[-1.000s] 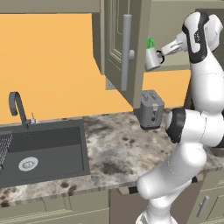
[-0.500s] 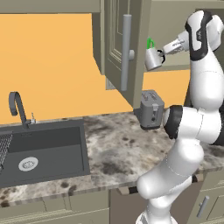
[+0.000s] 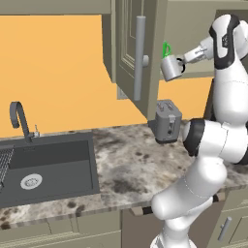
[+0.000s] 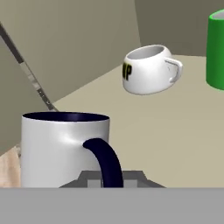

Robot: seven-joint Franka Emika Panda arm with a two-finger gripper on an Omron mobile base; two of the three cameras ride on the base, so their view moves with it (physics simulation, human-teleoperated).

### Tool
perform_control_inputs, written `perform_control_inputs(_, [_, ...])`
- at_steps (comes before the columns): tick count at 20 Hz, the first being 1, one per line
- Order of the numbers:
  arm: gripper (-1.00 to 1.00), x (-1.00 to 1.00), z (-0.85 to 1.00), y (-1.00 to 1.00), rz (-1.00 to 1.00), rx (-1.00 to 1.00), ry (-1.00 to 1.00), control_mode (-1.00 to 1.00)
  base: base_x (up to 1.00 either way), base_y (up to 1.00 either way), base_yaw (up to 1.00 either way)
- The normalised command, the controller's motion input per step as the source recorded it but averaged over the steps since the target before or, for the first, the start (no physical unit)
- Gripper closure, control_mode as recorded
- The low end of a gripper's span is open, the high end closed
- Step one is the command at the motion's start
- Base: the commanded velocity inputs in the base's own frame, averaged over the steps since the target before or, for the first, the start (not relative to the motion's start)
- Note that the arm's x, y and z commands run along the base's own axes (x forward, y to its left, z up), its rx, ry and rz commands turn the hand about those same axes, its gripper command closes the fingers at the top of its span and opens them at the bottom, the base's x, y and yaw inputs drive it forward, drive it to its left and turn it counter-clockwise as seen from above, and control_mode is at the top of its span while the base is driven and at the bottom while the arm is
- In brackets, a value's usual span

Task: Pick the mug on the counter and place it in the cabinet with the handle facing the right, like the mugs already inside.

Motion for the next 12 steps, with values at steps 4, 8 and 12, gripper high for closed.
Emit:
perform_control_inputs(4, [1.00,0.00,0.06,0.00,0.00,0.01,-0.07,-1.00,0.00,0.00,0.00])
perform_control_inputs(8, [1.00,-0.01,0.03,0.00,0.00,0.00,-0.11,-1.00,0.00,0.00,0.00])
perform_control_inputs(12, [1.00,0.00,0.00,0.00,0.00,0.00,-0.16,-1.00,0.00,0.00,0.00])
